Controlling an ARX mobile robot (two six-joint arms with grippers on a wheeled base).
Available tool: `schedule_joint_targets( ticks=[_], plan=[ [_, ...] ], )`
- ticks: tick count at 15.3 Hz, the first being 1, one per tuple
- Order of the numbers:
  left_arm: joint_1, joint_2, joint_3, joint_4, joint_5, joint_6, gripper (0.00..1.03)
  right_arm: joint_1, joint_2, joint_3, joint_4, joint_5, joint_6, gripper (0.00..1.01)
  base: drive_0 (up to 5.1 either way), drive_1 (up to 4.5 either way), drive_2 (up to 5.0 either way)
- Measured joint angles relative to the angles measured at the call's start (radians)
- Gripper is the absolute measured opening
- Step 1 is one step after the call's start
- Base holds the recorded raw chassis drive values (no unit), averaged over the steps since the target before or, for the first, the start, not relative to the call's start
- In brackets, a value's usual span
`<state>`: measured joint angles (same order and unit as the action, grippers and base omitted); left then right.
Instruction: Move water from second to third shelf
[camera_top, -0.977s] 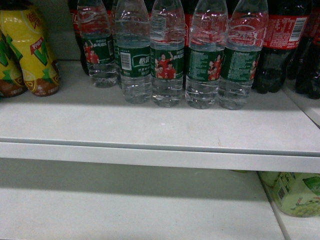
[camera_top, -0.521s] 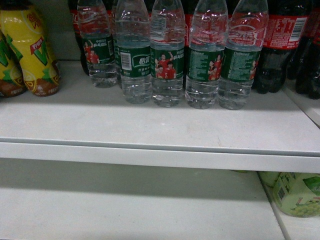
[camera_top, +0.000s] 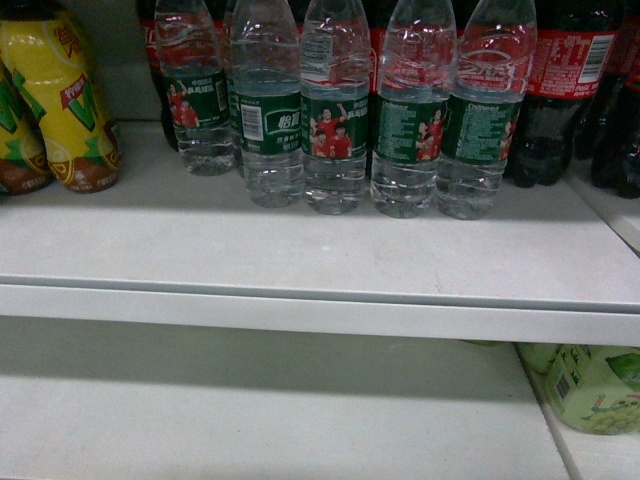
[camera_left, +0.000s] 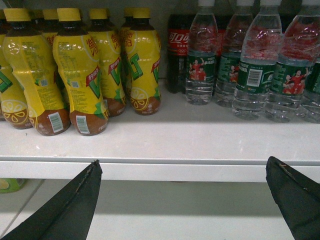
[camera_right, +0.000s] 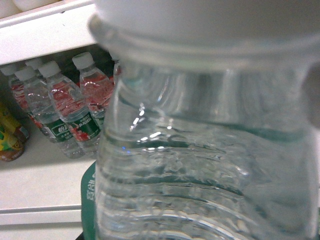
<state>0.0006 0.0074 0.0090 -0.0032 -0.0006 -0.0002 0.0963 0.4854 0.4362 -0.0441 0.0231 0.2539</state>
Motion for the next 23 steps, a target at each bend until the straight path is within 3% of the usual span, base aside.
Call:
schedule_joint_targets(
  ticks=[23],
  plan=[
    [0.0,0.0,0.0,0.003,0.0,0.0,0.98,0.0,-0.005,0.01,0.006,0.003,-0.003,0.43,0.0,0.0,0.0]
  ],
)
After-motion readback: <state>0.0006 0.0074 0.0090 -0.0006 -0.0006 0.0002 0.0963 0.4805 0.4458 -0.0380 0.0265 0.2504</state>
